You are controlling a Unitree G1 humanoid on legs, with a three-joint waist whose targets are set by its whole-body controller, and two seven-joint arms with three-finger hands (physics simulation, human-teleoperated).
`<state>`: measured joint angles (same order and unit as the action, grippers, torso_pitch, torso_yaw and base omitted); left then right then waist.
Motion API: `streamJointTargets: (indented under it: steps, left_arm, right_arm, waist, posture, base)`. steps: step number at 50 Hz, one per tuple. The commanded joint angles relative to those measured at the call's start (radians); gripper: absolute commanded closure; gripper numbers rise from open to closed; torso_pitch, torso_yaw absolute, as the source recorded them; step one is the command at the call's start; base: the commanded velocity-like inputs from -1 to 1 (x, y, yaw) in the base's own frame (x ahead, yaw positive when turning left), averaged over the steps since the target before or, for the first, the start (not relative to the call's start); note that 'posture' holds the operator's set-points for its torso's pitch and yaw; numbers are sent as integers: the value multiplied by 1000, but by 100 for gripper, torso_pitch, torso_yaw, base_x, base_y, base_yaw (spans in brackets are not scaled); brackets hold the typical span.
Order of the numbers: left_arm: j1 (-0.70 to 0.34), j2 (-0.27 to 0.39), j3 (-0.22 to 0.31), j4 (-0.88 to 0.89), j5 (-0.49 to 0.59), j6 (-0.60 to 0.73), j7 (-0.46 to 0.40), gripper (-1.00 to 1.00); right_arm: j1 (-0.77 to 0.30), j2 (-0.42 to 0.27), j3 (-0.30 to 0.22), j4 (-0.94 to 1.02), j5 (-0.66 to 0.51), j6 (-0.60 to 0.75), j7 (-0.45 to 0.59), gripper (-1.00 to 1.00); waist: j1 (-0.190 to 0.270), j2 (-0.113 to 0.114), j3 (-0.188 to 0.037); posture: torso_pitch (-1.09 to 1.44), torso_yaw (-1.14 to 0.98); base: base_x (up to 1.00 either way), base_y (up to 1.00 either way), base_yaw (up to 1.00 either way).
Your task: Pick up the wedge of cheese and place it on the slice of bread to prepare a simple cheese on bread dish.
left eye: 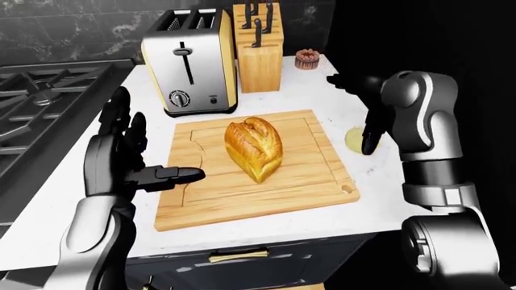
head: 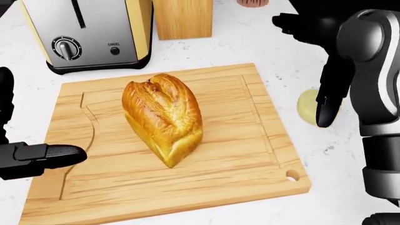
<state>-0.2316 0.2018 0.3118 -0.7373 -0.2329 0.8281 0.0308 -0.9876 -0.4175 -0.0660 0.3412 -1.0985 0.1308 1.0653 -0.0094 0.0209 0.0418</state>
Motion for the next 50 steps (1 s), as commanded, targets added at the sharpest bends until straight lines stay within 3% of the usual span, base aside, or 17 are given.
streamJointTargets:
  steps: [1, 30, 34, 41, 50]
  left_arm:
    - [-19, 9, 7, -29, 2, -32, 1, -100]
    - [-21, 12, 9, -13, -2, -44, 3, -100]
    - [-18, 13, 10, -7, 0, -51, 2, -100]
    - [-19, 14, 20, -19, -8, -42, 3, -100]
    - [-16, 20, 32, -15, -17, -48, 4, -100]
  right_arm:
    - [-28, -16, -16, -43, -4, -1, -9, -100]
    - [61, -11, -19, -45, -12, -6, -21, -100]
    - [61, -11, -20, -40, -13, -6, -25, -91]
    - [61, -12, -20, -33, -13, -9, -32, -51]
    - [78, -6, -17, -32, -21, -17, -42, -49]
  waist:
    - [0, -1, -26]
    - [1, -3, -29]
    - [1, -3, -30]
    - [1, -3, -31]
    - [1, -5, -32]
  posture:
    - [0, 0]
    - [0, 0]
    - [0, 0]
    - [0, 0]
    - [0, 0]
  base:
    - [0, 0, 0]
    - [0, 0, 0]
    - [0, 0, 0]
    - [0, 0, 0]
    - [0, 0, 0]
